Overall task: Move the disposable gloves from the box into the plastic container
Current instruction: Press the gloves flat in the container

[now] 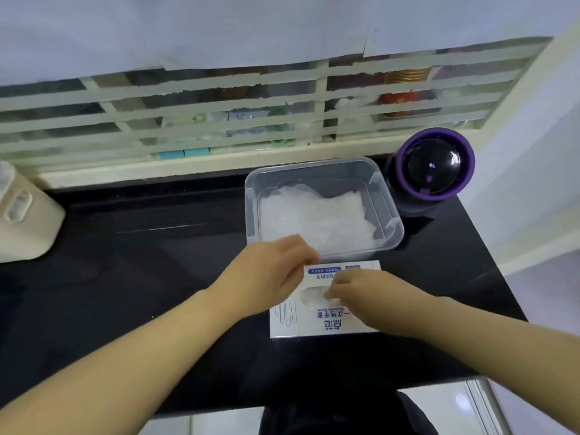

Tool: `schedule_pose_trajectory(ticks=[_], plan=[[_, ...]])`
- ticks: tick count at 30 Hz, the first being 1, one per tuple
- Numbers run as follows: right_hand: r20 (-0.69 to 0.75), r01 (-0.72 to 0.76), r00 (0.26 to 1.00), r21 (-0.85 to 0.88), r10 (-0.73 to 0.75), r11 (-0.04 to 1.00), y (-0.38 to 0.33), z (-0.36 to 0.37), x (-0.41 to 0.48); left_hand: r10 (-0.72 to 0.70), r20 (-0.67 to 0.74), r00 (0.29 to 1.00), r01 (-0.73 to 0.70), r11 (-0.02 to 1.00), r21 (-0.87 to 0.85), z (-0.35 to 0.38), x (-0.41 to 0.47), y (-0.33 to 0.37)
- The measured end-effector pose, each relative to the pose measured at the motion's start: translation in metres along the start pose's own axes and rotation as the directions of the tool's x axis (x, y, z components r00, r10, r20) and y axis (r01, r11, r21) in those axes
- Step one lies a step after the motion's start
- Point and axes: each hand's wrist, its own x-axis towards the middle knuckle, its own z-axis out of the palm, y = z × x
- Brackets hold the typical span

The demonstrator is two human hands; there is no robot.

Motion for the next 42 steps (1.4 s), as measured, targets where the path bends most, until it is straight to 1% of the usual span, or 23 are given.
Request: schedule_pose_trajectory(ticks=[1, 3, 4, 5, 9, 11, 14, 16, 19, 21, 23, 25, 27, 29, 32, 34, 35, 36, 38, 39, 40, 41, 42], plan=[[0.007, -0.016, 1.000, -0.061, 0.016, 0.998, 0.004, 0.010, 0.006, 0.013, 0.098, 0.995, -0.017, 0.999, 0.043, 0.006, -0.007, 0.002], [0.001, -0.050, 0.999, -0.121, 0.050, 0.991, 0.008, 0.021, 0.017, -0.060, 0.338, 0.939, 0.013, 0.990, 0.138, 0.019, -0.017, 0.001], [-0.002, -0.058, 0.998, -0.131, 0.059, 0.990, 0.007, 0.022, 0.021, -0.107, 0.422, 0.900, 0.036, 0.984, 0.173, 0.026, -0.022, -0.003], [0.001, -0.069, 0.998, -0.131, 0.070, 0.989, 0.006, 0.023, 0.023, -0.130, 0.459, 0.879, 0.045, 0.980, 0.193, 0.032, -0.024, -0.005], [0.037, -0.059, 0.997, -0.210, 0.069, 0.976, -0.001, 0.022, 0.029, -0.160, 0.497, 0.853, 0.037, 0.968, 0.247, 0.044, -0.026, -0.015], [0.037, -0.085, 0.995, -0.228, 0.096, 0.970, -0.001, 0.025, 0.029, -0.191, 0.516, 0.835, 0.047, 0.959, 0.280, 0.045, -0.023, -0.016], [0.000, -0.101, 0.995, -0.207, 0.103, 0.973, -0.002, 0.025, 0.020, -0.213, 0.531, 0.820, 0.056, 0.953, 0.296, 0.043, -0.023, -0.012], [-0.004, -0.086, 0.996, -0.197, 0.087, 0.977, -0.006, 0.023, 0.014, -0.244, 0.542, 0.804, 0.095, 0.953, 0.288, 0.041, -0.027, -0.009], [-0.001, -0.077, 0.997, -0.084, 0.077, 0.993, -0.010, 0.021, 0.004, -0.283, 0.545, 0.789, 0.145, 0.948, 0.283, 0.038, -0.032, -0.008], [-0.046, -0.098, 0.994, 0.021, 0.099, 0.995, -0.013, 0.018, 0.002, -0.301, 0.528, 0.794, 0.159, 0.942, 0.296, 0.036, -0.032, -0.010], [-0.108, -0.164, 0.977, 0.166, 0.183, 0.972, -0.012, 0.017, 0.001, -0.320, 0.512, 0.797, 0.182, 0.936, 0.302, 0.035, -0.031, -0.010], [-0.156, -0.211, 0.948, 0.350, 0.279, 0.913, -0.012, 0.017, 0.002, -0.326, 0.504, 0.800, 0.189, 0.934, 0.304, 0.036, -0.030, -0.008], [-0.246, -0.168, 0.912, 0.504, 0.328, 0.847, -0.019, 0.012, 0.002, -0.330, 0.511, 0.793, 0.190, 0.932, 0.308, 0.035, -0.028, -0.005], [-0.370, -0.068, 0.859, 0.602, 0.354, 0.796, -0.032, -0.006, 0.000, -0.342, 0.522, 0.781, 0.199, 0.929, 0.311, 0.032, -0.026, -0.002], [-0.532, 0.090, 0.748, 0.675, 0.398, 0.732, -0.045, -0.054, -0.011, -0.358, 0.550, 0.755, 0.192, 0.922, 0.336, 0.027, -0.023, 0.001], [-0.541, 0.121, 0.726, 0.709, 0.425, 0.695, -0.042, -0.086, -0.018, -0.372, 0.562, 0.739, 0.214, 0.920, 0.327, 0.021, -0.020, 0.006], [-0.504, 0.117, 0.745, 0.744, 0.437, 0.658, -0.039, -0.098, -0.020, -0.386, 0.565, 0.730, 0.271, 0.921, 0.280, 0.016, -0.019, 0.009], [-0.450, 0.122, 0.771, 0.799, 0.451, 0.588, -0.035, -0.106, -0.022, -0.407, 0.574, 0.711, 0.363, 0.911, 0.197, 0.009, -0.016, 0.013], [-0.330, 0.168, 0.824, 0.919, 0.461, 0.357, -0.031, -0.116, -0.026, -0.411, 0.611, 0.676, 0.538, 0.842, -0.029, -0.010, -0.011, 0.019], [-0.303, 0.195, 0.834, 0.944, 0.461, 0.267, -0.031, -0.117, -0.029, -0.382, 0.629, 0.677, 0.580, 0.803, -0.136, -0.021, -0.008, 0.021], [-0.291, 0.205, 0.835, 0.952, 0.467, 0.227, -0.028, -0.117, -0.030, -0.343, 0.636, 0.691, 0.613, 0.745, -0.264, -0.031, -0.007, 0.021], [-0.281, 0.204, 0.835, 0.957, 0.473, 0.208, -0.027, -0.116, -0.031, -0.305, 0.634, 0.711, 0.642, 0.648, -0.409, -0.041, -0.006, 0.022], [-0.272, 0.199, 0.834, 0.960, 0.480, 0.198, -0.025, -0.114, -0.033, -0.282, 0.616, 0.735, 0.657, 0.517, -0.548, -0.049, -0.005, 0.022]])
